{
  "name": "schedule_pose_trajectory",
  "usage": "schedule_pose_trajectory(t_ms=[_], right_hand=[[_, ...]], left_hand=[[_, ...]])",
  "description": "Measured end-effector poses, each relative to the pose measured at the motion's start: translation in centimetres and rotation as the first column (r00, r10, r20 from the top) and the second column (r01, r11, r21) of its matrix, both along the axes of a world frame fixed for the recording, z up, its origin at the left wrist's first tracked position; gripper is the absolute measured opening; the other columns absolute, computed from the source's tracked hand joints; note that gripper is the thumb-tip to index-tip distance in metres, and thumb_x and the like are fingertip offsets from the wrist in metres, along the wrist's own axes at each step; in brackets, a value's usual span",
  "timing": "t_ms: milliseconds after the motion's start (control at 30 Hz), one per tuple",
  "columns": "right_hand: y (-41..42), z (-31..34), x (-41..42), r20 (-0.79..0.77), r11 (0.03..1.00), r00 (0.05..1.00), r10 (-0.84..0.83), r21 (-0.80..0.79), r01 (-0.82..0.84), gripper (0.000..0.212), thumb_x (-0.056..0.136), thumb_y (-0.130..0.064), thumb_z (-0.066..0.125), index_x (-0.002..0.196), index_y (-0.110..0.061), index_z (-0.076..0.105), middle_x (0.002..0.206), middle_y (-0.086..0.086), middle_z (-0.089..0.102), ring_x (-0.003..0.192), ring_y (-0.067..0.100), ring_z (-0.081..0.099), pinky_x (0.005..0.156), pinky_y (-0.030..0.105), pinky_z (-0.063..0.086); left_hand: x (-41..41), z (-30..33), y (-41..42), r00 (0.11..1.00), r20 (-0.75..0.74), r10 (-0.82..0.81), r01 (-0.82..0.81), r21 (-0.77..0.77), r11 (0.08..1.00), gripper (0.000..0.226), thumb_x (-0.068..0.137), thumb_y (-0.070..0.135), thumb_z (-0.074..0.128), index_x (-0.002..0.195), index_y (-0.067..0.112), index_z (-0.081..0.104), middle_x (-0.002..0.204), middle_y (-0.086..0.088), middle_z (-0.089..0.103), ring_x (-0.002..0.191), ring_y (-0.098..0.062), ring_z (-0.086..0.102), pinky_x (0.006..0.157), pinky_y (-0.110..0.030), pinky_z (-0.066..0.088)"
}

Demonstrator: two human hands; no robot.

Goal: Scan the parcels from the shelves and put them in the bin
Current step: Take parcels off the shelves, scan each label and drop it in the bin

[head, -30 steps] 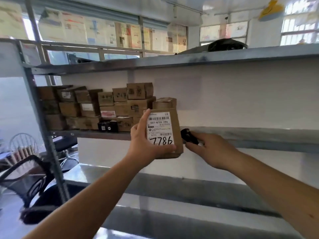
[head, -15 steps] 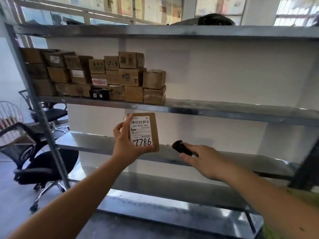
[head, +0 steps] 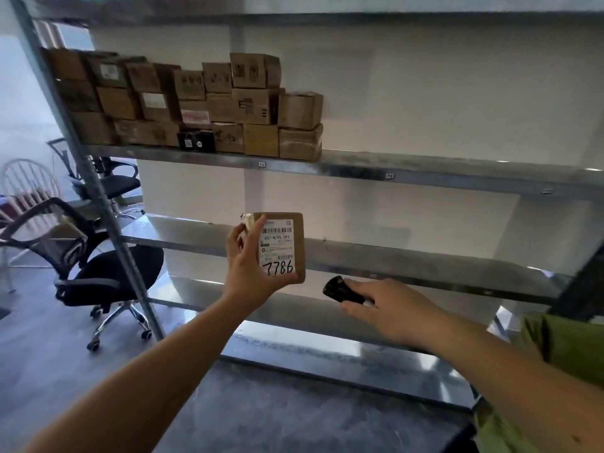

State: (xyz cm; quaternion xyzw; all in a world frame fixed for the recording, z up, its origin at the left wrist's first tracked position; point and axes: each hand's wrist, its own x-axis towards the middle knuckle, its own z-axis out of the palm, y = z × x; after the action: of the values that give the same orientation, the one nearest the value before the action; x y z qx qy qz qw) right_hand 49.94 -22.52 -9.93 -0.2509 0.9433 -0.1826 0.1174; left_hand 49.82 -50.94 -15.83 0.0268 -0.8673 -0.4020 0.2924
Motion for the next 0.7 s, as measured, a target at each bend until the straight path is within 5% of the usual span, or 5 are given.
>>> schedule_pose_trajectory(t_ms=[300, 467, 700], right_hand=[[-0.9, 0.6, 2.0, 0.023, 0.980, 0.997, 0.079, 0.182, -0.081, 0.062, 0.098, -0.070, 0.045, 0.156, -0.047, 0.038, 0.138, -0.010, 0.061, 0.108, 0.012, 0.059, 0.096, 0.035, 0.051], [-1.1, 0.8, 2.3, 0.005, 0.976, 0.996, 0.086, 0.201, -0.085, 0.063, 0.098, -0.070, 0.045, 0.156, -0.046, 0.038, 0.123, -0.009, 0.065, 0.093, 0.010, 0.059, 0.084, 0.032, 0.052], [-0.9, 0.7, 2.4, -0.009, 0.967, 0.997, 0.076, 0.244, -0.071, 0.066, 0.098, -0.070, 0.046, 0.158, -0.043, 0.036, 0.134, -0.005, 0.062, 0.098, 0.013, 0.057, 0.083, 0.033, 0.050]], left_hand=[[0.5, -0.8, -1.3, 0.999, 0.001, 0.035, -0.035, -0.025, 0.999, 0.132, 0.050, 0.057, 0.100, 0.153, 0.056, 0.018, 0.162, 0.008, 0.008, 0.150, -0.028, 0.023, 0.120, -0.055, 0.039], [0.8, -1.1, -2.0, 0.995, 0.073, 0.061, -0.059, -0.027, 0.998, 0.129, 0.053, 0.053, 0.100, 0.146, 0.072, 0.014, 0.163, 0.011, 0.005, 0.149, -0.031, 0.023, 0.115, -0.060, 0.043], [1.2, -2.5, -2.4, 0.993, 0.111, 0.050, -0.051, 0.000, 0.999, 0.131, 0.052, 0.047, 0.102, 0.149, 0.069, 0.016, 0.161, 0.015, 0.005, 0.148, -0.031, 0.024, 0.115, -0.061, 0.043]])
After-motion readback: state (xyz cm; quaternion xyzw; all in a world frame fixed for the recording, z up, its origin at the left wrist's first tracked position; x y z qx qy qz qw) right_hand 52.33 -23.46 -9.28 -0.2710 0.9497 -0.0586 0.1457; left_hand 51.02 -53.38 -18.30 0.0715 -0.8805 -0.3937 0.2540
